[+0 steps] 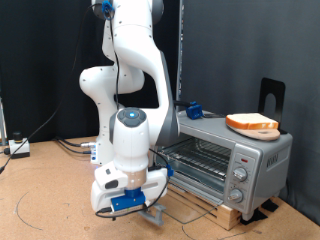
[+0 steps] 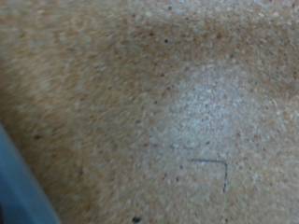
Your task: Make a piece of toast with the oven
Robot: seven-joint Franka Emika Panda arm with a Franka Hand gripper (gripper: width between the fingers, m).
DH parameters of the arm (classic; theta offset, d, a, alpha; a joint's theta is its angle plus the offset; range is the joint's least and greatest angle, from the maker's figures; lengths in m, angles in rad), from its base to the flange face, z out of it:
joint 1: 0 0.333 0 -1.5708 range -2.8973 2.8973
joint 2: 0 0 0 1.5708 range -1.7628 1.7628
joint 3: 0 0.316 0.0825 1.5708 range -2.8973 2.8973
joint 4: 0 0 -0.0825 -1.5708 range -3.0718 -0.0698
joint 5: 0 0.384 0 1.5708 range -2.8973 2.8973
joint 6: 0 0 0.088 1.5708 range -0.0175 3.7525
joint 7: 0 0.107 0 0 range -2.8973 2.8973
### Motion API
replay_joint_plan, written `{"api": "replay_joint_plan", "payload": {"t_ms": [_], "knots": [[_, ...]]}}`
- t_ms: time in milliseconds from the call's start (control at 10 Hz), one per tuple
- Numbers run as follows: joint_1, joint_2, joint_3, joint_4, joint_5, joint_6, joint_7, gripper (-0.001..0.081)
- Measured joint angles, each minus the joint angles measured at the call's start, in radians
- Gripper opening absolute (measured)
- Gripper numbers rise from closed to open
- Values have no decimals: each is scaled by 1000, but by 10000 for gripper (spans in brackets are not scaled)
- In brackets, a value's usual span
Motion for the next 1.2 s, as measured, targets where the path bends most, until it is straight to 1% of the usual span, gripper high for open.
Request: {"api": "replay_joint_plan", "payload": {"t_ms": [200,300,500,600,700,900,1000,1100,1200], "knots": [[2,34,-4,-7,0,42,15,808],[-2,35,-9,-14,3,66,15,808],[-31,15,-13,-26,35,86,-7,808],[-50,-9,-12,-32,56,84,-33,808],[-68,-39,-12,-37,75,57,-67,808],[-92,-113,-11,-39,76,-74,-164,808],[-91,-106,-11,-40,75,-58,-147,808],[-95,-108,-2,-39,101,-72,-185,808],[-102,-125,13,-30,167,-134,-275,808]]}}
